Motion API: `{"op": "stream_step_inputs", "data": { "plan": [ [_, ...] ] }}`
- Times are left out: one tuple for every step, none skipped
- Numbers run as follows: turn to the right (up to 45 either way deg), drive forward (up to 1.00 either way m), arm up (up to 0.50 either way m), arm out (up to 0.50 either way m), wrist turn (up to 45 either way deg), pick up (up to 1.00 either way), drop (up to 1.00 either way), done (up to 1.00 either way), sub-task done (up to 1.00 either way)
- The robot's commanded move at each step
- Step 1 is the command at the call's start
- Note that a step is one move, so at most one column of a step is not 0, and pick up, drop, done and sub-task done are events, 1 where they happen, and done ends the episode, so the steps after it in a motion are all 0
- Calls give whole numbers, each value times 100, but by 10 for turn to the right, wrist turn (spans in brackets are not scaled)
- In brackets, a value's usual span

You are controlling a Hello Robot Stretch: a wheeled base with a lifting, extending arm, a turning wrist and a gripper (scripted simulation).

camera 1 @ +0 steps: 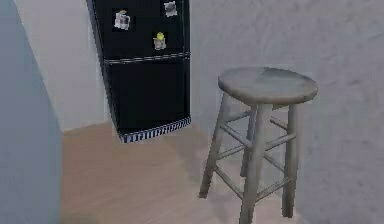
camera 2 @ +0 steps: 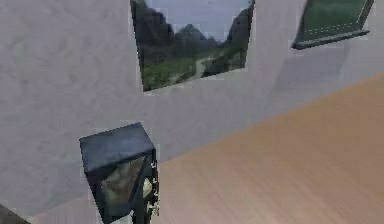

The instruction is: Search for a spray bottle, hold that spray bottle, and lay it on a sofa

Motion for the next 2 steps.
{"op": "stream_step_inputs", "data": {
  "plan": [
    [450,0,0,0,0,0,0,0,0],
    [450,0,0,0,0,0,0,0,0]
  ]
}}
